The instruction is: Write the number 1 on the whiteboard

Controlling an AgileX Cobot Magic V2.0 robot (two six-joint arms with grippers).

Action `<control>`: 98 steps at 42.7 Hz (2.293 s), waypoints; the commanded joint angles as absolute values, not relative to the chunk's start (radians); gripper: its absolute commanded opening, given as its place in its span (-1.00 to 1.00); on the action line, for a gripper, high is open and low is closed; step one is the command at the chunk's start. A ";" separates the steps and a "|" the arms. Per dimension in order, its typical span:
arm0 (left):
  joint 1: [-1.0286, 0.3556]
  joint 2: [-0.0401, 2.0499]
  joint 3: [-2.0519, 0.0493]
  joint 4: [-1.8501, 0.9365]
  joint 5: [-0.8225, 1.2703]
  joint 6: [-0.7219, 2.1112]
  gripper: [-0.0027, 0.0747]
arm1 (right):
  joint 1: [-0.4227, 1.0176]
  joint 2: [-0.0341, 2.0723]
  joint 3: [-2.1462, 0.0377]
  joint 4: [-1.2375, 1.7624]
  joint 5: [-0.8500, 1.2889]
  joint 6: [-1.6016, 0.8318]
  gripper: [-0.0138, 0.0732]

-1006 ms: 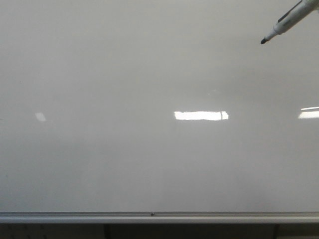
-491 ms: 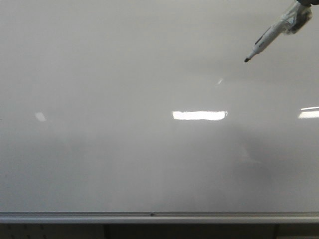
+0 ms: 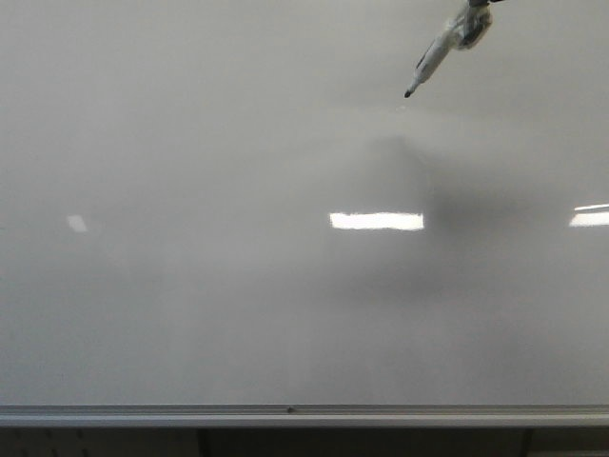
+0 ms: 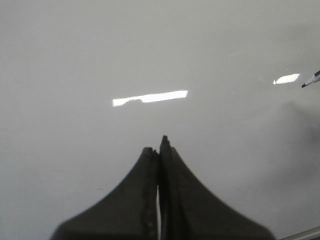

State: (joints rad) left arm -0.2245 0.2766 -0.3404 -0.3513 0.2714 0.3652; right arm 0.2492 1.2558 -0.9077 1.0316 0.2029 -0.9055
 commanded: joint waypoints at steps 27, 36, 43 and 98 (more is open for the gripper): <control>-0.222 0.284 -0.369 -0.361 0.191 0.356 -0.98 | 0.251 1.318 -1.005 1.053 0.101 -0.928 -0.82; -0.222 0.284 -0.369 -0.361 0.191 0.356 -0.98 | 0.251 1.318 -1.005 1.049 0.084 -0.929 -0.82; -0.222 0.284 -0.369 -0.361 0.191 0.356 -0.98 | 0.251 1.321 -1.005 1.048 0.082 -0.928 -0.82; -0.222 0.284 -0.369 -0.361 0.191 0.356 -0.98 | 0.253 1.433 -0.927 1.048 0.092 -0.929 -0.82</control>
State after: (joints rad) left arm -0.2245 0.2766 -0.3404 -0.3513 0.2699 0.3630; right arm 0.2519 1.4556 -0.9027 1.0389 0.1210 -0.9199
